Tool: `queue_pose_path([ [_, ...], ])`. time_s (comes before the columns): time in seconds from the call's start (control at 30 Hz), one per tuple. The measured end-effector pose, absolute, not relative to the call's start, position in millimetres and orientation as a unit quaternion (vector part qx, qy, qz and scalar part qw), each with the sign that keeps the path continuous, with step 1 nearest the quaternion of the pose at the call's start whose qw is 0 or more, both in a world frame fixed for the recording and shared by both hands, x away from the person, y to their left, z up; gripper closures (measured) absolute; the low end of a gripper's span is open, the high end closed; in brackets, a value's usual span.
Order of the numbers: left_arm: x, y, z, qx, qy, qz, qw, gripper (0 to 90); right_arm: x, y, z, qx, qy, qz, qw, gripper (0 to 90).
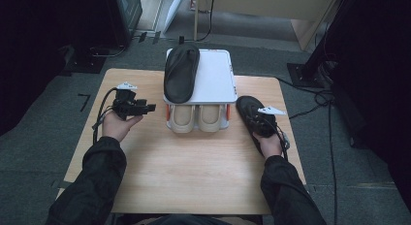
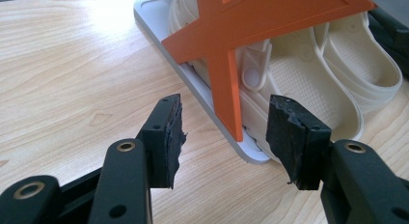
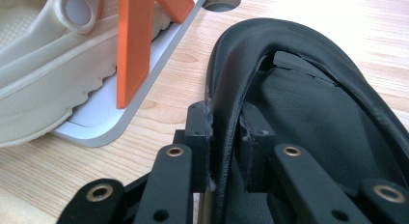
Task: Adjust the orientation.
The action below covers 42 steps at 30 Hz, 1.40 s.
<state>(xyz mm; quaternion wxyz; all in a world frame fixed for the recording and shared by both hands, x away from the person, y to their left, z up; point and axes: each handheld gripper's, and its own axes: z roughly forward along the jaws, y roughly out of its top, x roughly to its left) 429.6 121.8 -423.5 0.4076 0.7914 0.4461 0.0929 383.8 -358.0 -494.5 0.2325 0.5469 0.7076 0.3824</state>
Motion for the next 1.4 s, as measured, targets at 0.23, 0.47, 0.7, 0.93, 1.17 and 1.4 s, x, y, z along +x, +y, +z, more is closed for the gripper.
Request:
queue_pose_path([
  [0.23, 429, 122, -423, 0.793, 0.445, 0.09, 0.406, 47.1, 373, -366, -476, 0.543, 0.697, 0.408, 0.229, 71.4],
  [0.47, 431, 121, -424, 0.79, 0.446, 0.09, 0.412, 47.1, 354, -374, -467, 0.54, 0.7, 0.41, 0.225, 77.0],
  [0.7, 437, 122, -426, 0.79, 0.448, 0.086, 0.41, 47.0, 350, -381, -474, 0.554, 0.701, 0.389, 0.224, 78.4],
  [0.93, 440, 124, -429, 0.789, 0.452, 0.078, 0.409, 46.8, 350, -383, -485, 0.562, 0.713, 0.362, 0.211, 78.5],
  [1.17, 440, 124, -428, 0.79, 0.451, 0.077, 0.408, 46.4, 352, -375, -488, 0.56, 0.721, 0.353, 0.204, 79.3],
  [1.4, 440, 123, -429, 0.793, 0.448, 0.077, 0.404, 46.4, 353, -370, -490, 0.558, 0.722, 0.364, 0.188, 79.2],
])
